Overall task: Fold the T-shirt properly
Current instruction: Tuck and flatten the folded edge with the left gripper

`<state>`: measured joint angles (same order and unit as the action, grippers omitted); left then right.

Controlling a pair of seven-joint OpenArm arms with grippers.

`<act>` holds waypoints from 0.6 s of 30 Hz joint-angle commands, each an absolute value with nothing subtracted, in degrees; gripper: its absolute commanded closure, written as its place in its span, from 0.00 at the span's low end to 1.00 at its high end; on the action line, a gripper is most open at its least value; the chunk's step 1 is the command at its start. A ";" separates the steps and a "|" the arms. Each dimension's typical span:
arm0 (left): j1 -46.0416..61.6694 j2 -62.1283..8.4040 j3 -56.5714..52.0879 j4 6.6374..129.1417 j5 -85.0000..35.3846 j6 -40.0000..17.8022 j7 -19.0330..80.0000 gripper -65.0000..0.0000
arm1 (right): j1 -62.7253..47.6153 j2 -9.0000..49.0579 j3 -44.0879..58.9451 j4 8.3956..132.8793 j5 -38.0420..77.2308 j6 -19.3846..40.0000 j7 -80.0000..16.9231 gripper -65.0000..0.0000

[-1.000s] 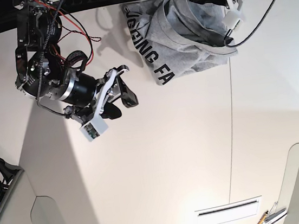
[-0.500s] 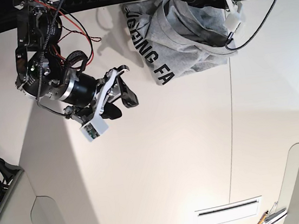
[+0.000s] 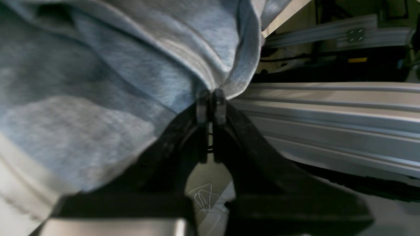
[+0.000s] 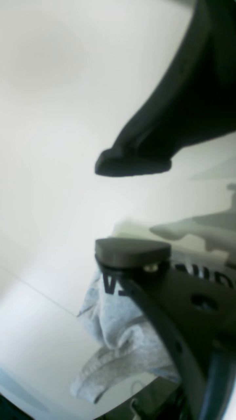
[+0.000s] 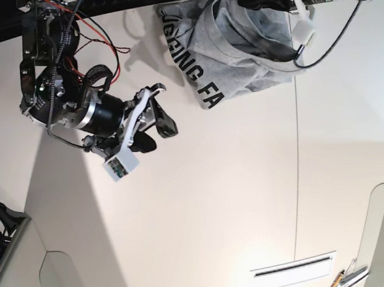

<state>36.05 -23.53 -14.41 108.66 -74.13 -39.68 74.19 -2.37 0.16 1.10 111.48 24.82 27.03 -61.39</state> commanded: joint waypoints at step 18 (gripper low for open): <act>41.30 -26.09 -31.07 109.54 -81.62 -40.00 77.43 1.00 | -1.76 0.14 1.06 112.44 25.93 27.24 -60.23 0.54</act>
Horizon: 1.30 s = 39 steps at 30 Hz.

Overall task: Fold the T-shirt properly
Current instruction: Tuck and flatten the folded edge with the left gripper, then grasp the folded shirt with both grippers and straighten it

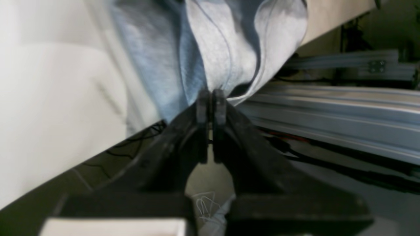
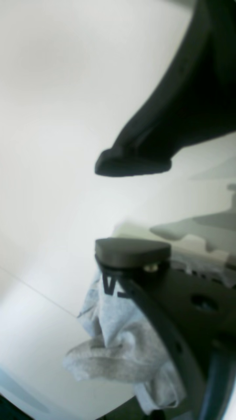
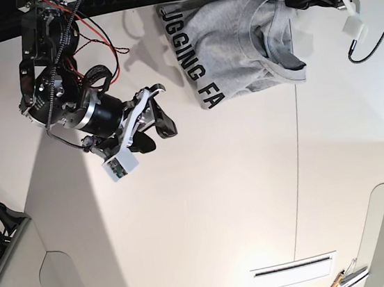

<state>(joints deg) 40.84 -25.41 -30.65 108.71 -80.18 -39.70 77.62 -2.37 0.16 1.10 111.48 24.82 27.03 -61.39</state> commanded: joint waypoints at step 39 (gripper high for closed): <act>19.99 -26.83 -26.55 96.73 -71.79 -40.00 64.75 0.51 | -1.76 -0.60 -15.22 99.44 24.38 29.41 -58.22 1.00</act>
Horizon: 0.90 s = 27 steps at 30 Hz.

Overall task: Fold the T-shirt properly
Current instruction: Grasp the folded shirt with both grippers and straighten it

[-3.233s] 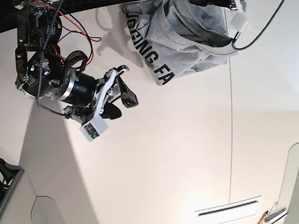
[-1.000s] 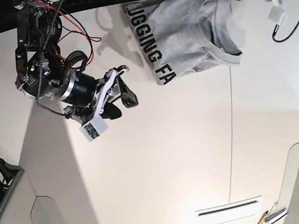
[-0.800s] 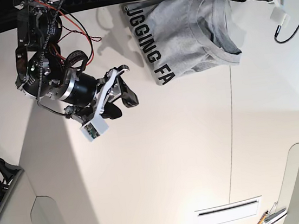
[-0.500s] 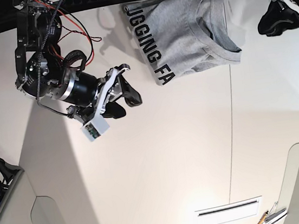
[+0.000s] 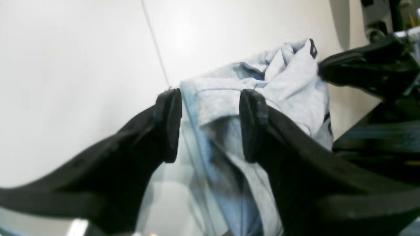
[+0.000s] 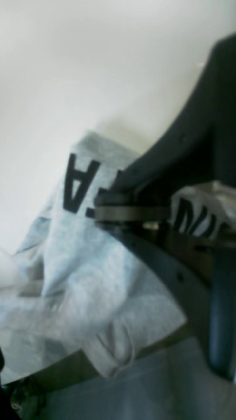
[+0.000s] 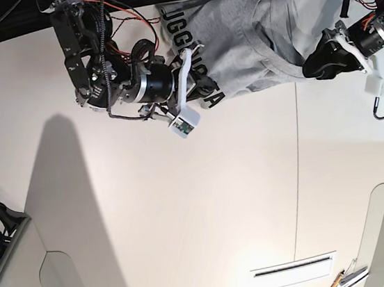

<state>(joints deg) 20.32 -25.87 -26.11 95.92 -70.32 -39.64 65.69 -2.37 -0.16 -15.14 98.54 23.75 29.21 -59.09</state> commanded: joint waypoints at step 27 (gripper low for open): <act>19.44 -26.81 -24.97 96.25 -70.41 -40.00 64.36 1.00 | -1.61 -3.38 -15.11 94.87 22.87 26.89 -56.12 1.00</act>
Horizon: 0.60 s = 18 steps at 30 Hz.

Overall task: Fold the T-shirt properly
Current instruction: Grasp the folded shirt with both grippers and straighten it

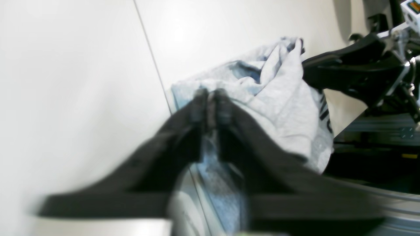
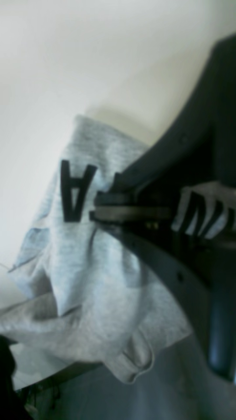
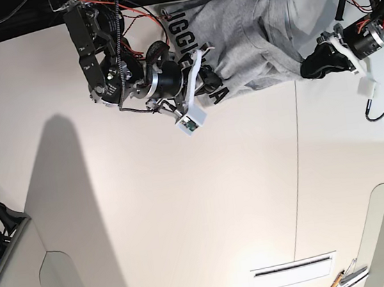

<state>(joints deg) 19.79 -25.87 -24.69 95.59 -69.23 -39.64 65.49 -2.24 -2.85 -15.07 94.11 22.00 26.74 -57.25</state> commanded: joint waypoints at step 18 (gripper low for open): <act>19.05 -26.70 -35.27 96.25 -71.59 -40.00 63.90 0.94 | -1.58 -4.97 -12.29 95.15 23.64 25.06 -55.48 1.00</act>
<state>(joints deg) 19.25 -25.58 -34.83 95.57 -70.15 -39.64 64.71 -2.24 -4.60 -12.23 94.13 22.35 25.02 -56.62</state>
